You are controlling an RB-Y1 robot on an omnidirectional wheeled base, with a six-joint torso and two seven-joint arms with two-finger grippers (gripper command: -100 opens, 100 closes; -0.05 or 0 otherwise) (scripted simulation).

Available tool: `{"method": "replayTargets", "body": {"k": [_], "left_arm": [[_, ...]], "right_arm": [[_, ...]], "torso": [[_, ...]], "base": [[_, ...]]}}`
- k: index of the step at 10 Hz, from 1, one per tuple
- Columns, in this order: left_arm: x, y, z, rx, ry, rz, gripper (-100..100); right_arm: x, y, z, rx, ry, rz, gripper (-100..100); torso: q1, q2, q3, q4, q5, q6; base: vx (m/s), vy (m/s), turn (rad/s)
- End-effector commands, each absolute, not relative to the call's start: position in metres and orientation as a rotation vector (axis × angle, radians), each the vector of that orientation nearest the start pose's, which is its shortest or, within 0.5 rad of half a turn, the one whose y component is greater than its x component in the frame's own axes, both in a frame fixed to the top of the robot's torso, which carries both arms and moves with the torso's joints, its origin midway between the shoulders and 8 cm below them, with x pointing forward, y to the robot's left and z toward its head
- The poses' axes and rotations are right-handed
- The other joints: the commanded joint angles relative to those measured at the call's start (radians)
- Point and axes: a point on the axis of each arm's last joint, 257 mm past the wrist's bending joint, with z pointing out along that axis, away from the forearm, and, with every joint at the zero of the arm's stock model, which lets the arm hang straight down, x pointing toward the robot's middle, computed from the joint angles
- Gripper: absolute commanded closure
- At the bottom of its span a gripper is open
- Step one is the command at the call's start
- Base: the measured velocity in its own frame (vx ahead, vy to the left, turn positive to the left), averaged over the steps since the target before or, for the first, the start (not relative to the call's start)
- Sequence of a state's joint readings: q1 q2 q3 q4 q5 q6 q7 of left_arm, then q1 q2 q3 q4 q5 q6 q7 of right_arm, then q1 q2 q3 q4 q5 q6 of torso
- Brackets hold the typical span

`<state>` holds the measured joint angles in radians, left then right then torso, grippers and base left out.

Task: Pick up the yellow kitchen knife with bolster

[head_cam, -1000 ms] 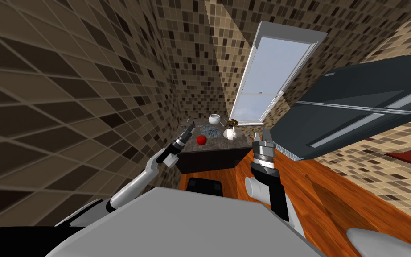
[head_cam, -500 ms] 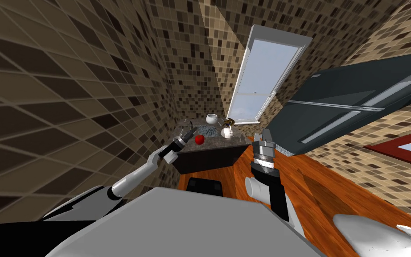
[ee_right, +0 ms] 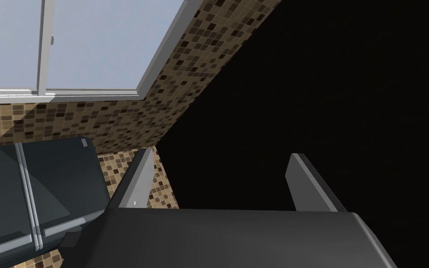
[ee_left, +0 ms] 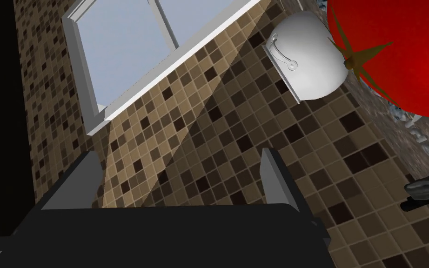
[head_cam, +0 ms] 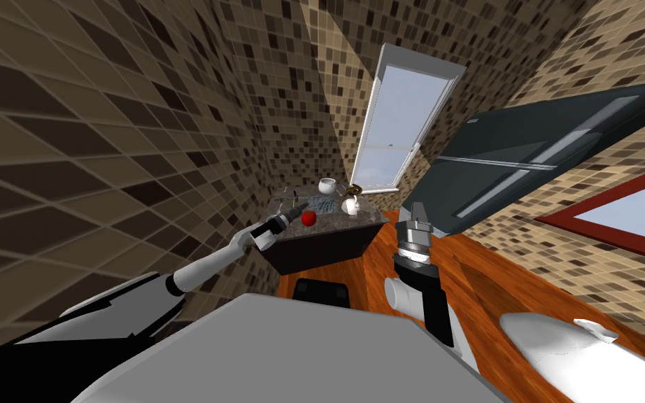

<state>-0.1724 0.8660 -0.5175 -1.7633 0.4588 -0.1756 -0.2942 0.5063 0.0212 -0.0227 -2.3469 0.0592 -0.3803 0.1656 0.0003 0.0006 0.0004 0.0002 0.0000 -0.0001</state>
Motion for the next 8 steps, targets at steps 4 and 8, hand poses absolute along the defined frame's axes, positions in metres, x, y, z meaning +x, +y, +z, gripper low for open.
{"method": "replayTargets", "body": {"k": [4, 8], "left_arm": [[0.533, 0.220, -0.188, -0.279, 1.816, -0.971, -100], [0.543, 0.264, -0.211, -0.345, 1.889, -0.863, -100]], "right_arm": [[0.349, -0.285, 0.029, 0.616, 0.707, 1.069, 0], [0.349, -0.285, 0.029, 0.616, 0.707, 1.069, 0]], "torso": [[0.001, 0.000, 0.000, 0.000, 0.000, -0.001], [0.000, -0.001, 0.000, 0.000, 0.000, 0.000]], "base": [[-0.009, 0.003, -0.114], [-0.003, 0.006, -0.088]]}}
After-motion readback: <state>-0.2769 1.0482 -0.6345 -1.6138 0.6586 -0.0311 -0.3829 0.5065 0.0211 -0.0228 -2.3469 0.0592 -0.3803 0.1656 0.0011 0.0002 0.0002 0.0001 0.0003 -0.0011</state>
